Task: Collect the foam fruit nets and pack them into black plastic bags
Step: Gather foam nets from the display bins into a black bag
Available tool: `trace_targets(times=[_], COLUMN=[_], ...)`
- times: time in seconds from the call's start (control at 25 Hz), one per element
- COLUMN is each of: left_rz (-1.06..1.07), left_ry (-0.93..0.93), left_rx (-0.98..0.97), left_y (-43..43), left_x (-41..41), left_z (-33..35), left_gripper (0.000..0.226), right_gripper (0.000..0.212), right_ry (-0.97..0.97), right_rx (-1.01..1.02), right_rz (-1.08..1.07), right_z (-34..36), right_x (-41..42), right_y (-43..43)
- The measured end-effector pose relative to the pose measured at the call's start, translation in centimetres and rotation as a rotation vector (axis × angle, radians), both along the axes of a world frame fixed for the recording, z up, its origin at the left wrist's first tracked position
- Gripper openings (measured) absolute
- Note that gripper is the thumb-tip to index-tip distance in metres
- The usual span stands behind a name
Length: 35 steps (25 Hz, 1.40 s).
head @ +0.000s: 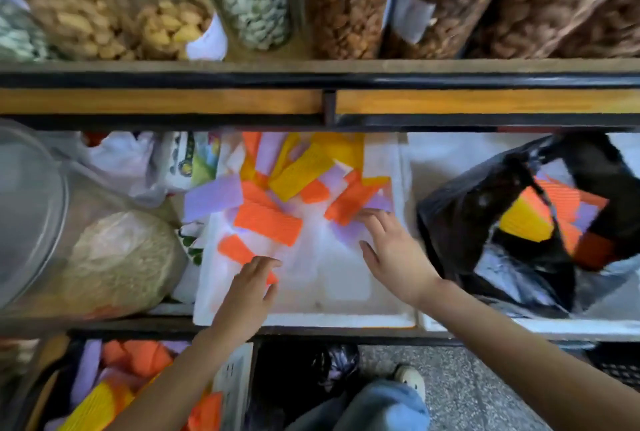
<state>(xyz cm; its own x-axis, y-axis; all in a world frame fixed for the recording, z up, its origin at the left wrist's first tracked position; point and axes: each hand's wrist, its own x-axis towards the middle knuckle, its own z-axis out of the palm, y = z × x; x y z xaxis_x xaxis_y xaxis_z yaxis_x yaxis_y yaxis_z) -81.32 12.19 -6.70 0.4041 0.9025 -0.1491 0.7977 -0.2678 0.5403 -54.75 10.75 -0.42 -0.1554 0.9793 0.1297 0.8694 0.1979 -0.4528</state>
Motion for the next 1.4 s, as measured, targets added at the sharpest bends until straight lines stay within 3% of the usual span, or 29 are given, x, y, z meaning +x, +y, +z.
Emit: trace_targets(times=[0.16, 0.36, 0.48, 0.68, 0.84, 1.0, 1.2, 1.28, 1.4], left_rz=[0.012, -0.029, -0.090, -0.142, 0.018, 0.363, 0.441, 0.442, 0.352], left_ry=[0.089, 0.250, 0.344, 0.473, 0.220, -0.098, -0.369, -0.564, -0.784], left_rx=[-0.047, -0.119, -0.146, 0.057, 0.191, -0.057, -0.327, -0.432, -0.596], left_y=[1.4, 5.0, 6.6, 7.5, 7.0, 5.6, 2.8, 1.5, 0.8], left_x=[-3.1, -4.0, -4.9, -4.2, -3.6, -1.3, 2.8, 3.8, 3.5], left_z=[-2.7, -5.2, -6.4, -6.5, -5.4, -3.1, -1.9, -1.2, 0.6], left_gripper=[0.040, 0.054, 0.055, 0.027, 0.012, 0.019, 0.013, 0.014, 0.040], right_gripper=[0.072, 0.104, 0.095, 0.048, 0.037, 0.030, 0.019, 0.029, 0.055], right_ry=[-0.160, -0.420, -0.380, -0.305, -0.158, 0.054, 0.303, 0.399, 0.561], right_rx=[-0.376, -0.505, -0.461, -0.234, -0.195, -0.229, -0.365, -0.442, -0.551], right_rz=[-0.079, -0.097, -0.156, -0.212, -0.269, -0.296, -0.337, -0.334, -0.254], right_z=[-7.2, -11.0, -12.4, -11.9, -9.5, -6.1, -4.5, -4.5, -3.4], right_x=[-1.3, -1.2, -0.9, -0.6, -1.5, -4.1, -7.5, -8.5, -9.3], right_y=[4.4, 7.8, 8.9, 9.9, 8.3, 5.1, 2.3, 1.9, 1.3])
